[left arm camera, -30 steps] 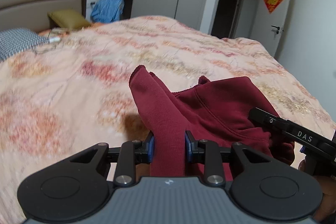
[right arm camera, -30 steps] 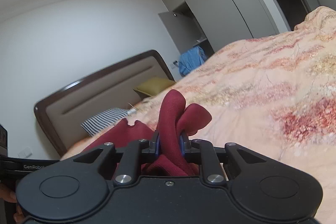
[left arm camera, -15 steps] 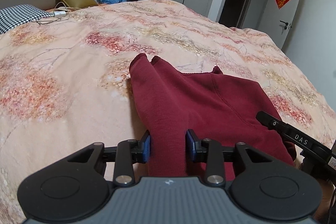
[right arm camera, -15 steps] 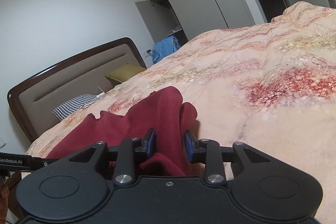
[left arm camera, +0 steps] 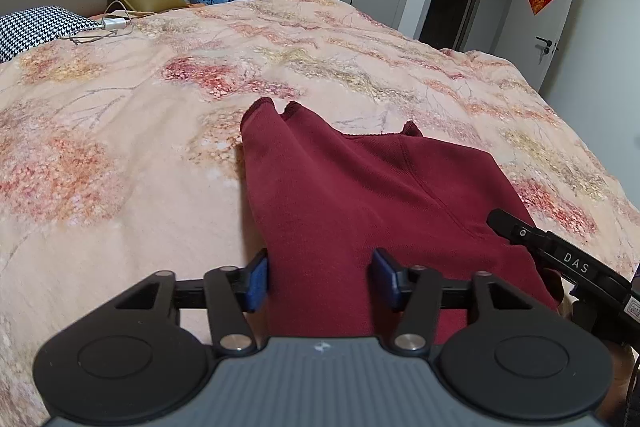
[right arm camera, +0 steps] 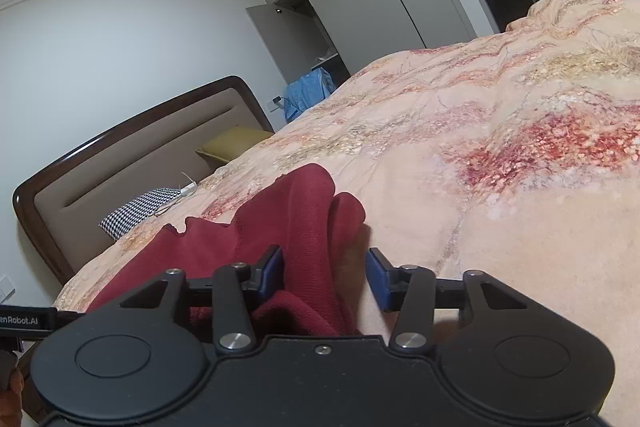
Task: Fold small clothes
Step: 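Open both tools and lift them away from the folded sweater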
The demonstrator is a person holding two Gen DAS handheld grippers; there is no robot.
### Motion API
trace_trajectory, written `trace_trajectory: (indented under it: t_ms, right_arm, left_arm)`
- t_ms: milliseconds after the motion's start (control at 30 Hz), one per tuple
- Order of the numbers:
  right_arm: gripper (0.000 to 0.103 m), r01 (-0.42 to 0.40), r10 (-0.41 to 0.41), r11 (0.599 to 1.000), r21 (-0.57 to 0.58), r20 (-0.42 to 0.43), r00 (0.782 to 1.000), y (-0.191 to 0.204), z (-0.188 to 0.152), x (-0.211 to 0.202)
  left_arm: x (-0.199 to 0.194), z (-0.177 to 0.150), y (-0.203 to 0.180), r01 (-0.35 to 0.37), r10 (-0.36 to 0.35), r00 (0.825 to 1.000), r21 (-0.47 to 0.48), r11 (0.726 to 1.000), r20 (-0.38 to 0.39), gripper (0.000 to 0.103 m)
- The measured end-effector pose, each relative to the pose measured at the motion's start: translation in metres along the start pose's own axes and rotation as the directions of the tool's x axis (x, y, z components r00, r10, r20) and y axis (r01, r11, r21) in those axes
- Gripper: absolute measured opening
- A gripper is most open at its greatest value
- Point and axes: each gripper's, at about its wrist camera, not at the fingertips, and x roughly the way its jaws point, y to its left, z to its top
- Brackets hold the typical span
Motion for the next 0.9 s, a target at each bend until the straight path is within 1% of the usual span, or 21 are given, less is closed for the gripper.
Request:
trace_trajectory:
  t_ms: [33, 100, 167, 200, 267, 333, 400, 467, 567, 700, 900]
  right_arm:
    - [0.052, 0.000, 0.000, 1.000, 0.002, 0.002, 1.000, 0.000, 0.000, 0.000]
    - [0.057, -0.002, 0.002, 1.000, 0.004, 0.006, 1.000, -0.001, 0.000, -0.001]
    - [0.061, -0.002, 0.002, 1.000, 0.006, 0.014, 1.000, -0.001, 0.000, -0.003]
    - [0.065, 0.000, 0.000, 1.000, 0.007, 0.017, 1.000, 0.000, 0.001, -0.004]
    - [0.073, 0.023, -0.023, 1.000, 0.007, 0.018, 1.000, 0.003, 0.004, -0.005]
    - [0.076, 0.053, -0.053, 0.999, 0.006, 0.030, 0.998, 0.008, 0.010, -0.009]
    - [0.084, 0.053, -0.053, 0.999, -0.003, 0.057, 0.997, 0.014, 0.017, -0.016]
    - [0.089, 0.051, -0.048, 0.998, -0.032, 0.083, 0.995, 0.022, 0.024, -0.025]
    - [0.094, 0.044, -0.033, 0.995, -0.088, 0.126, 0.991, 0.034, 0.035, -0.041]
    - [0.101, 0.048, -0.024, 0.990, -0.130, 0.183, 0.983, 0.048, 0.049, -0.067]
    - [0.102, 0.053, -0.013, 0.984, -0.170, 0.230, 0.973, 0.068, 0.059, -0.108]
  left_arm:
    - [0.000, 0.000, 0.000, 0.000, 0.000, 1.000, 0.000, 1.000, -0.001, 0.064]
    - [-0.001, 0.000, -0.001, -0.001, 0.001, 1.000, -0.002, 1.000, -0.002, 0.067]
    - [-0.002, 0.001, -0.002, -0.003, 0.003, 1.000, -0.004, 1.000, -0.001, 0.076]
    - [-0.003, 0.001, -0.003, -0.008, 0.008, 1.000, -0.006, 1.000, 0.001, 0.079]
    - [-0.008, 0.002, -0.004, -0.019, 0.019, 1.000, -0.011, 1.000, 0.011, 0.089]
    - [-0.012, 0.003, -0.006, -0.024, 0.024, 0.999, -0.020, 1.000, 0.020, 0.092]
    - [-0.019, 0.006, -0.007, -0.019, 0.020, 0.999, -0.034, 0.999, 0.028, 0.093]
    - [-0.026, 0.009, -0.009, -0.017, 0.019, 0.999, -0.045, 0.999, 0.040, 0.098]
    - [-0.041, 0.014, -0.012, -0.022, 0.025, 0.997, -0.045, 0.999, 0.072, 0.102]
    - [-0.063, 0.021, -0.019, -0.028, 0.033, 0.992, -0.047, 0.999, 0.122, 0.103]
    - [-0.103, 0.023, -0.033, -0.032, 0.038, 0.980, -0.032, 0.999, 0.194, 0.103]
